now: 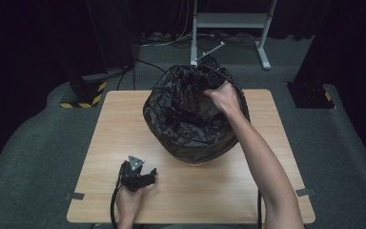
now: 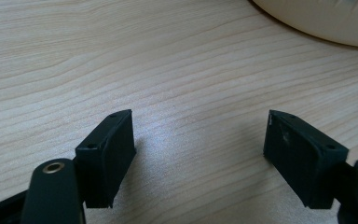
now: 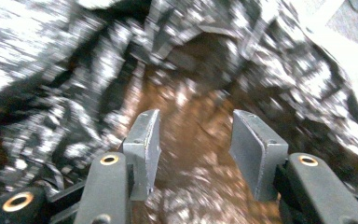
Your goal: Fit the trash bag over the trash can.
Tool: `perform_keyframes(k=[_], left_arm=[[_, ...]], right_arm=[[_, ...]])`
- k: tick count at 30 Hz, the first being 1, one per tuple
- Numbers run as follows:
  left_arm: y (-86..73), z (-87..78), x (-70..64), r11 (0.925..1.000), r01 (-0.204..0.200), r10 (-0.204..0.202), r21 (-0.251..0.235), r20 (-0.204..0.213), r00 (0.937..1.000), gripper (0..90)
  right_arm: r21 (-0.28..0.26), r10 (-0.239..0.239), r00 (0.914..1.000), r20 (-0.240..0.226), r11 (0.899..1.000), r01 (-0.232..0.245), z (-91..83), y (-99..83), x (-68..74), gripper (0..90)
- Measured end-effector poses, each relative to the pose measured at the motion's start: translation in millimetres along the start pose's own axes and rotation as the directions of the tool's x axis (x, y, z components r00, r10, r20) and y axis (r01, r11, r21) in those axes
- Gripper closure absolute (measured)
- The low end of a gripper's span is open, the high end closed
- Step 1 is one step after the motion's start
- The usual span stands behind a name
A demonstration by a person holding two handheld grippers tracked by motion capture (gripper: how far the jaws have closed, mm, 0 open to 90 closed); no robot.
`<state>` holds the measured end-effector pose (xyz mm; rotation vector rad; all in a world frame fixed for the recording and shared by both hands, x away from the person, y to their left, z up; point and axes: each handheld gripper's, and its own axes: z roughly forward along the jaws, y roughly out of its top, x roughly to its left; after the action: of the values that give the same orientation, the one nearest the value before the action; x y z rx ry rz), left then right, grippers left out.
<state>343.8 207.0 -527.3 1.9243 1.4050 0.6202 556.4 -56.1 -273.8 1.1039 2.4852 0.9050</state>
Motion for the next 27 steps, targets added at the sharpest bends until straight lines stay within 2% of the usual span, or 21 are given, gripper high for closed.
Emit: perform_keyframes(k=[3, 8, 9, 10, 11, 14, 16, 17, 21, 22, 23, 26, 27], left_arm=[[0.0, 0.0, 0.0, 1.0000, 0.000, 0.000, 0.000, 0.000, 1.0000, 24.6], [0.0, 0.0, 0.0, 1.0000, 0.000, 0.000, 0.000, 0.000, 1.0000, 24.6], [0.0, 0.0, 0.0, 1.0000, 0.000, 0.000, 0.000, 0.000, 1.0000, 24.6], [0.0, 0.0, 0.0, 1.0000, 0.000, 0.000, 0.000, 0.000, 1.0000, 24.6], [0.0, 0.0, 0.0, 1.0000, 0.000, 0.000, 0.000, 0.000, 1.0000, 24.6], [-0.1, -0.1, 0.0, 1.0000, 0.002, -0.002, 0.000, 0.000, 1.0000, 24.7], [-0.1, -0.1, 0.1, 1.0000, 0.001, -0.001, 0.000, 0.000, 1.0000, 24.7], [0.0, 0.0, 0.1, 1.0000, 0.001, -0.001, 0.000, 0.000, 1.0000, 24.7], [0.0, 0.0, 0.0, 1.0000, 0.000, 0.000, 0.000, 0.001, 1.0000, 24.7], [0.0, 0.0, 0.0, 1.0000, 0.000, 0.000, 0.000, 0.001, 1.0000, 24.7], [0.0, -0.1, 0.1, 1.0000, 0.000, 0.000, 0.000, 0.001, 1.0000, 24.7], [0.0, -0.3, 0.3, 1.0000, -0.004, 0.004, 0.003, 0.000, 1.0000, 24.7], [0.0, -0.2, 0.3, 1.0000, -0.003, 0.003, 0.002, 0.000, 1.0000, 24.7]], right_arm=[[-0.002, -0.014, 0.9997, -0.021, 1.000, 0.014, 4.7, 1.6, 6.8, 51.7], [0.097, -0.031, 0.9985, -0.045, 0.995, 0.035, 22.2, 0.5, 15.4, 50.9], [0.097, -0.031, 0.9985, -0.045, 0.995, 0.035, 22.2, 0.5, 15.4, 50.9], [0.194, -0.020, 0.9980, -0.060, 0.981, 0.032, 33.7, -1.6, 19.6, 50.6], [0.194, -0.020, 0.9980, -0.060, 0.981, 0.032, 33.7, -1.6, 19.6, 50.6], [0.273, -0.047, 0.9941, -0.098, 0.959, 0.073, 45.9, -4.7, 24.0, 50.7], [0.264, -0.055, 0.9933, -0.101, 0.961, 0.080, 44.3, -4.4, 25.4, 50.7], [0.220, -0.056, 0.9921, -0.112, 0.972, 0.080, 37.6, -3.2, 26.9, 50.7], [0.122, -0.073, 0.9889, -0.130, 0.989, 0.088, 19.3, -2.8, 29.7, 50.2], [0.122, -0.073, 0.9889, -0.130, 0.989, 0.088, 19.3, -2.8, 29.7, 50.2], [0.081, -0.080, 0.9882, -0.131, 0.993, 0.091, 8.8, -4.0, 29.8, 50.0], [0.049, -0.079, 0.9885, -0.128, 0.995, 0.086, 1.6, -6.5, 28.4, 49.6], [0.020, -0.080, 0.9888, -0.126, 0.996, 0.083, -7.1, -11.5, 25.7, 48.8]])
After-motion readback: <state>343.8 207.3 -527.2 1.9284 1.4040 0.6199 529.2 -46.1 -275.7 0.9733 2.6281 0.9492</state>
